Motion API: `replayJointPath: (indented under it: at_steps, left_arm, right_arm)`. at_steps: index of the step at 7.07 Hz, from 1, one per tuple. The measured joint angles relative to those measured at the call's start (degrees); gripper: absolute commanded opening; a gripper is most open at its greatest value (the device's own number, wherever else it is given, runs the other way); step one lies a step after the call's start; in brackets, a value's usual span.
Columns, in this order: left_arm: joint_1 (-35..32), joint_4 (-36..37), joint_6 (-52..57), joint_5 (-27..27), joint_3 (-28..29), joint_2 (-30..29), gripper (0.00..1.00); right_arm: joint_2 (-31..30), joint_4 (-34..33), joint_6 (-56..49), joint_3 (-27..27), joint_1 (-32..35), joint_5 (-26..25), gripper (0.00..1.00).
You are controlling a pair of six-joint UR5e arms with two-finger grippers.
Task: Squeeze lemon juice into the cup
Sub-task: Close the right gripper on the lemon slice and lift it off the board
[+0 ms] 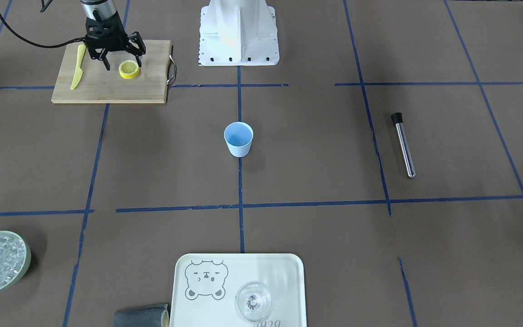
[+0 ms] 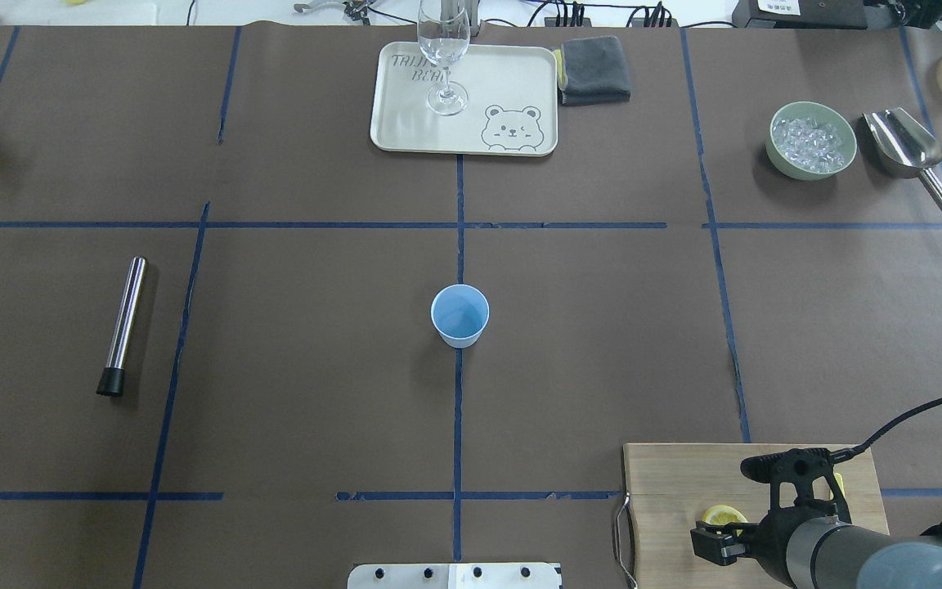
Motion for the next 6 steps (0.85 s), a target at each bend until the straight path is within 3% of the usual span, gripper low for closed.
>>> replayJointPath:
  at_steps: [6]
  left_arm:
    - [-0.16, 0.06, 0.00, 0.03, -0.07, 0.55, 1.00]
  right_arm:
    - [1.10, 0.01, 0.01, -1.84, -2.21, -2.91, 0.96]
